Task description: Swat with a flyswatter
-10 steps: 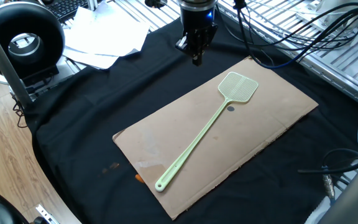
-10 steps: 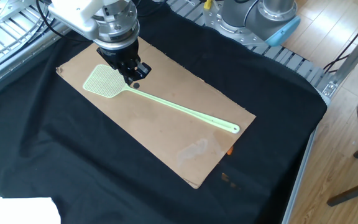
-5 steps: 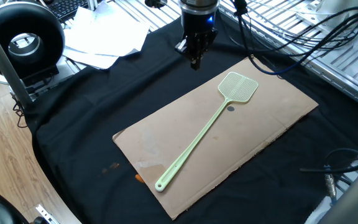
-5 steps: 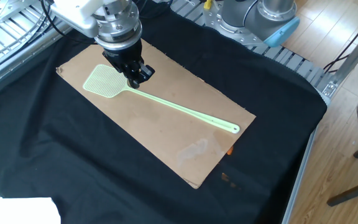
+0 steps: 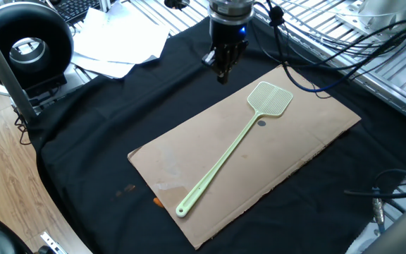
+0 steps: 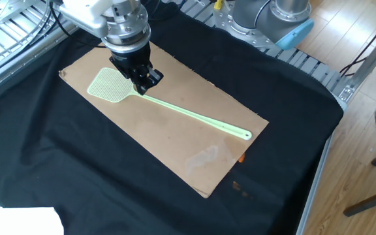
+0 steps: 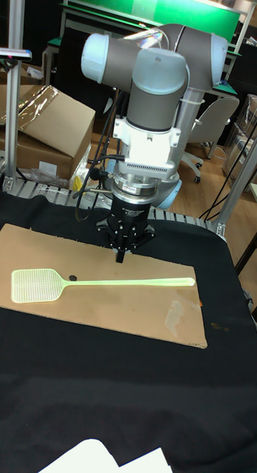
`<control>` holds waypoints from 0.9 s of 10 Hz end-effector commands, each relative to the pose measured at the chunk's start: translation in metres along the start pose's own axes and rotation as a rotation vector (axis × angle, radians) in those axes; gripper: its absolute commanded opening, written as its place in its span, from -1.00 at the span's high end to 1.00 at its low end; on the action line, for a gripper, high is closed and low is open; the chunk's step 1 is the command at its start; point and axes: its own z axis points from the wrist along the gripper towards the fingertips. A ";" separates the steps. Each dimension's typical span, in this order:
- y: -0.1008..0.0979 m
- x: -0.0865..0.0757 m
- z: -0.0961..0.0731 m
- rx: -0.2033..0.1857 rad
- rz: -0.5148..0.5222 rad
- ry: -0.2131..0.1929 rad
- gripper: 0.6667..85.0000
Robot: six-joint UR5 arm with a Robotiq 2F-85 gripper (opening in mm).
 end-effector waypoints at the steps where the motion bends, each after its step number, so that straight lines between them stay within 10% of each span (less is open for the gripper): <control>1: -0.001 -0.001 0.008 -0.012 -0.016 -0.034 0.96; 9: -0.003 0.004 0.018 -0.025 -0.027 -0.050 0.96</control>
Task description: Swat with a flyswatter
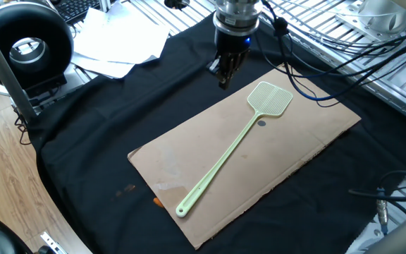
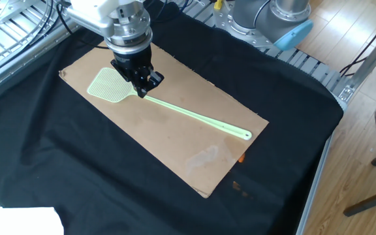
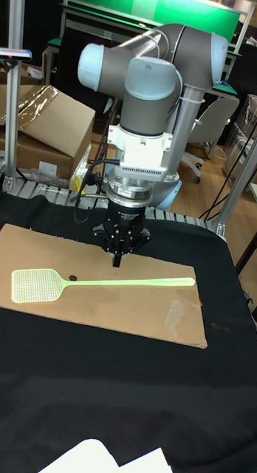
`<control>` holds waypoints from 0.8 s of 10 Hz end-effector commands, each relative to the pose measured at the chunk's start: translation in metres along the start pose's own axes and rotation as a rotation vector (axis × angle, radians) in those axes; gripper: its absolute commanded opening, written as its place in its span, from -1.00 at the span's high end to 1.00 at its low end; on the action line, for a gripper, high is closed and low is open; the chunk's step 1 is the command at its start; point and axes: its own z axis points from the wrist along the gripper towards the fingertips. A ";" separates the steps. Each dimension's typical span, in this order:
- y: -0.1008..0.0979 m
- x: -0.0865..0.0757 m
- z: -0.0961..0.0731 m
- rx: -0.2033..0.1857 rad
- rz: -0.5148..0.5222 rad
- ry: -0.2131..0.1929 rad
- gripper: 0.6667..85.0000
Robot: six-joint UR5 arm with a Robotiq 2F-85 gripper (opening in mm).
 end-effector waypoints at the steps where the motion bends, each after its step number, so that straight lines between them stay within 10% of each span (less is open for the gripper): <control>1: 0.003 -0.001 0.005 -0.027 -0.007 -0.029 0.96; 8: 0.002 -0.004 0.001 -0.014 -0.001 -0.022 0.95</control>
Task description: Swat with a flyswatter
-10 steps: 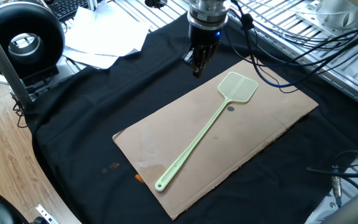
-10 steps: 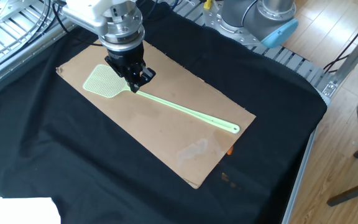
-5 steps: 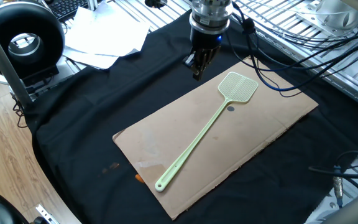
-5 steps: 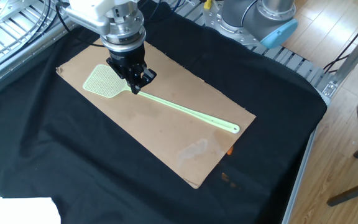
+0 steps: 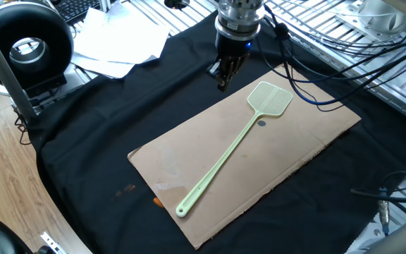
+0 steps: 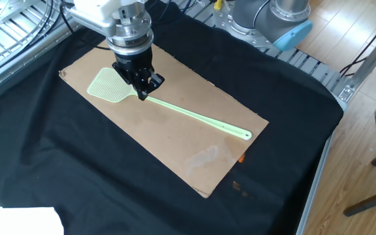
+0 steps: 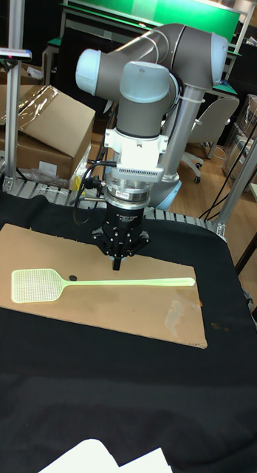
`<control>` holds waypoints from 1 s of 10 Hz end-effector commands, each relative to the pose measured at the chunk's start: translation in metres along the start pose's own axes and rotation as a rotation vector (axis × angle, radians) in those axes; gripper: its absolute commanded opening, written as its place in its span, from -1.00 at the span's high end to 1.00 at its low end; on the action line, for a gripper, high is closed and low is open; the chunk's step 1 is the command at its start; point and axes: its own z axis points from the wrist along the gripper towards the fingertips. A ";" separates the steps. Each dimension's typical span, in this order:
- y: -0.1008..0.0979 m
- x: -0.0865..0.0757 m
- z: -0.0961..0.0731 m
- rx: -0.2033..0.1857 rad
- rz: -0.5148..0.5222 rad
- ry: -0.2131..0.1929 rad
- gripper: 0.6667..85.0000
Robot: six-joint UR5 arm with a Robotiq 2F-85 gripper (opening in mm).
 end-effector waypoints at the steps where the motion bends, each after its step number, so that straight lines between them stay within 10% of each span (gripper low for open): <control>1: 0.000 -0.001 -0.008 0.010 0.005 0.017 0.95; 6: -0.008 0.005 -0.009 0.043 0.039 0.043 0.96; 10: -0.003 0.010 -0.009 0.025 0.095 0.061 0.56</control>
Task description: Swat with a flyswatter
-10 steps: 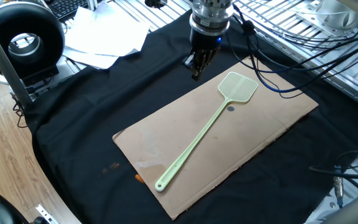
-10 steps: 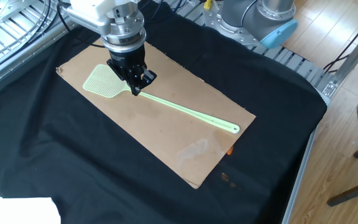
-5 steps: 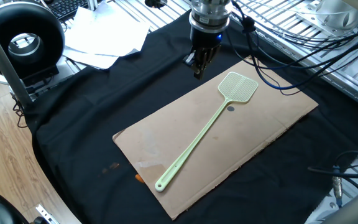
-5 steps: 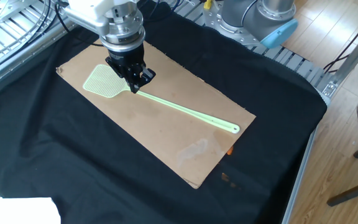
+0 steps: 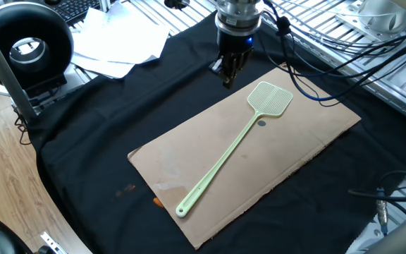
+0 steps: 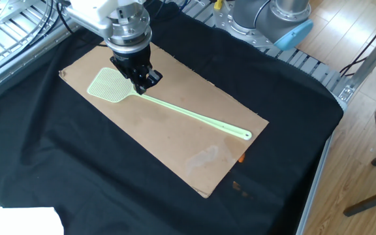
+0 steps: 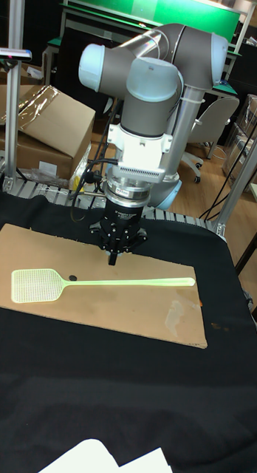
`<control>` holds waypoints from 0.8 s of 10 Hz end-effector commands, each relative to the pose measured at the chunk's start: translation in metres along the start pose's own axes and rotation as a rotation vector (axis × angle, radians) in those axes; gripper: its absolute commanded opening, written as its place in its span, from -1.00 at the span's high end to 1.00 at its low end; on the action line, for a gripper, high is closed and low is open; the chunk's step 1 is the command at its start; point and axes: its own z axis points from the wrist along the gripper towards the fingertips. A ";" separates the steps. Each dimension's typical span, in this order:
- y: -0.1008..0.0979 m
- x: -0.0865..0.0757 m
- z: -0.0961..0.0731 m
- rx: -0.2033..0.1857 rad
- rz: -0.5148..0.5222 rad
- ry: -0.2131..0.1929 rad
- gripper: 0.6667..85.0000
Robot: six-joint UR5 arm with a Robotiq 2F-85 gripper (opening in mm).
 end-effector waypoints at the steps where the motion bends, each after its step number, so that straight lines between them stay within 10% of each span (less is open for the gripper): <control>1: 0.007 0.004 -0.002 -0.027 0.062 0.016 0.57; 4: 0.003 0.000 -0.002 -0.012 -0.013 0.000 0.54; 8: 0.036 -0.010 0.067 -0.078 -0.134 -0.026 0.22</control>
